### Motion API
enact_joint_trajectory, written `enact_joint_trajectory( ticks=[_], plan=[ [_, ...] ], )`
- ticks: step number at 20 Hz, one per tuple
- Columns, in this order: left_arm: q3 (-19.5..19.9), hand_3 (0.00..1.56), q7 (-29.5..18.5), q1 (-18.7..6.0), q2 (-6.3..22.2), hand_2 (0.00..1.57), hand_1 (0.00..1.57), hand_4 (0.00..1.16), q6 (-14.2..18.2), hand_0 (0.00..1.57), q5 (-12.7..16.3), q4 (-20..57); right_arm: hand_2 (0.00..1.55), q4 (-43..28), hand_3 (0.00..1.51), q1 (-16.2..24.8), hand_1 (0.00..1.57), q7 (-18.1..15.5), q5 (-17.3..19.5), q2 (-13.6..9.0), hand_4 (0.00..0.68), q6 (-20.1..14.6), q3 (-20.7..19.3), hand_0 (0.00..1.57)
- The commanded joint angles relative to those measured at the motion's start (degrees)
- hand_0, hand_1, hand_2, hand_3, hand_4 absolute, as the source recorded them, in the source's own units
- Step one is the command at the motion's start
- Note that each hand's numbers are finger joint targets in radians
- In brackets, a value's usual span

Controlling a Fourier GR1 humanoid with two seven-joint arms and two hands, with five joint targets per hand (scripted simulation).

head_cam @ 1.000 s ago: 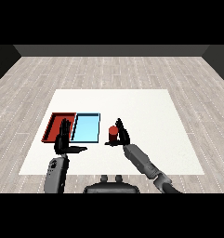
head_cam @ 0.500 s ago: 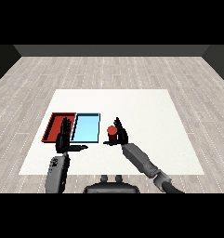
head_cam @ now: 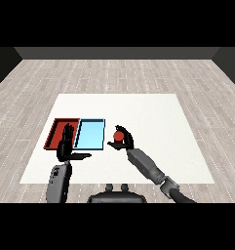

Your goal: Pick the red can and put it in the red box

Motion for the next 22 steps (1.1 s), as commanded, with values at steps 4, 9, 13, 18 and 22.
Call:
enact_joint_trajectory(
  ticks=[4,9,13,18,22],
  plan=[
    [1.54,0.00,4.44,-4.88,1.17,0.00,0.00,0.00,1.03,0.00,0.64,-0.16,1.49,1.46,1.44,-2.08,1.57,5.71,1.84,0.01,0.566,-7.35,1.72,1.57],
    [-0.15,0.00,-0.59,1.29,-0.16,0.00,0.00,0.00,0.04,0.00,-0.24,-1.63,1.49,1.25,1.43,-7.40,1.57,10.64,-0.93,0.01,0.575,-10.12,2.75,1.57],
    [2.84,0.00,-2.60,-3.12,1.15,0.00,0.00,0.00,-0.27,0.00,0.61,4.89,1.49,0.63,1.43,-4.94,1.57,7.02,-3.21,0.01,0.583,-10.35,5.22,1.57],
    [0.18,0.00,-3.34,0.23,0.29,0.00,0.00,0.00,0.60,0.00,-2.18,1.97,1.49,-1.01,1.42,0.53,1.57,3.26,1.52,0.01,0.591,-7.63,2.84,1.57],
    [0.47,0.00,0.07,-2.16,0.44,0.00,0.00,0.00,1.04,0.00,-1.34,0.89,1.48,-1.47,1.41,-4.80,1.57,7.16,3.70,0.00,0.590,-10.87,0.73,1.57]
  ],
)
